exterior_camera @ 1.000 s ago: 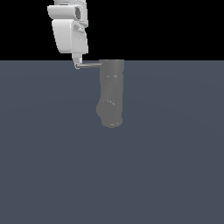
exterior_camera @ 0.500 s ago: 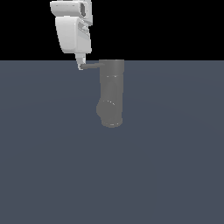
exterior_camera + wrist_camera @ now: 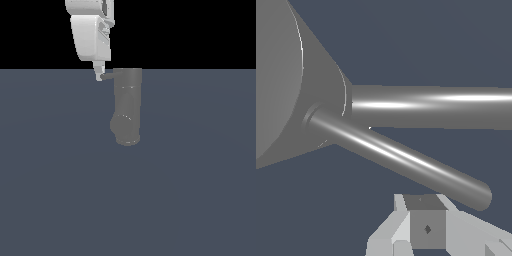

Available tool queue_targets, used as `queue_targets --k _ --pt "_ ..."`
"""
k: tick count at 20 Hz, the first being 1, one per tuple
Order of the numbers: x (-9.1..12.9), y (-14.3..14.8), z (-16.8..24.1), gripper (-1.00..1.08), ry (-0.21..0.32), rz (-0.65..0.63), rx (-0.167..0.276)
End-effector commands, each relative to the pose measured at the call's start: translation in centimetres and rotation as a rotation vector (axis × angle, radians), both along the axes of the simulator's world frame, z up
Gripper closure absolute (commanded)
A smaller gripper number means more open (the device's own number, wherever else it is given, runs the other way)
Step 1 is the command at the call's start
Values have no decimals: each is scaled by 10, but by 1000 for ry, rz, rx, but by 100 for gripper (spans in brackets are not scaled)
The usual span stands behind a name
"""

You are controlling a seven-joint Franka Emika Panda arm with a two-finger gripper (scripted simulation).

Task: Turn on the faucet by rotating a designated handle.

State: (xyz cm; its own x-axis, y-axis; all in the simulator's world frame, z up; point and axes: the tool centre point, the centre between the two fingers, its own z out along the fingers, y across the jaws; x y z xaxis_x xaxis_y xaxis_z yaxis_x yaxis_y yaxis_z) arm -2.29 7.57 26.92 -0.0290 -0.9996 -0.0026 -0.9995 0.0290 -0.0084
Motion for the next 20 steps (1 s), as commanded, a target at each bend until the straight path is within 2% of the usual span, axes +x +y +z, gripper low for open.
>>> queue_targets --k 1,7,8,9,20 --pt "-8 -15 0 108 7 -15 -2" --pt "-21 -28 0 108 8 -16 -2" --pt "-21 -28 0 108 8 -16 -2" --pt "-18 -15 0 108 4 3 -4" --pt "-19 -92 0 108 7 -10 -3"
